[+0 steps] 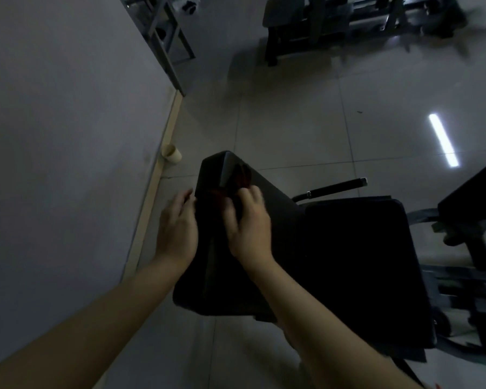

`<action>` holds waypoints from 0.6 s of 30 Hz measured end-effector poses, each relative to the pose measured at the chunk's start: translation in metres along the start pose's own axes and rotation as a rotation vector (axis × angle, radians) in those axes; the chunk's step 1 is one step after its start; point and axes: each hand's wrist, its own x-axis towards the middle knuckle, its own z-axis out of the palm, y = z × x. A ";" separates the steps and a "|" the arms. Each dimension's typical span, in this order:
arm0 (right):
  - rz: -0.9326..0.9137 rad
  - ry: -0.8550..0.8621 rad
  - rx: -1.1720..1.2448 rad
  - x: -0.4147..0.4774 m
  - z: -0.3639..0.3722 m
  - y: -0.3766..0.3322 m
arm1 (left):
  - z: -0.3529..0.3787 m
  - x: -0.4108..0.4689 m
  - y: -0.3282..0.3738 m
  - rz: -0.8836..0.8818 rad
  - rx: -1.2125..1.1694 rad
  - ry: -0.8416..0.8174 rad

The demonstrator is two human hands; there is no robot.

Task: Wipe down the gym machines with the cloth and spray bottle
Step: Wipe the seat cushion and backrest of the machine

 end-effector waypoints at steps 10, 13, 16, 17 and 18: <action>1.233 0.045 -0.199 -0.092 -0.030 0.257 | 0.023 0.014 0.001 0.101 0.148 -0.022; 1.306 0.289 -0.109 -0.057 -0.024 0.207 | 0.022 0.013 0.001 0.078 0.153 -0.016; 0.996 0.215 0.000 -0.009 -0.027 0.126 | 0.022 0.012 0.004 0.071 0.146 -0.015; 0.889 0.172 0.069 0.003 -0.026 0.092 | 0.022 0.011 0.007 0.064 0.151 -0.011; 0.780 0.132 0.152 0.012 -0.024 0.058 | 0.022 0.011 0.008 0.056 0.147 -0.009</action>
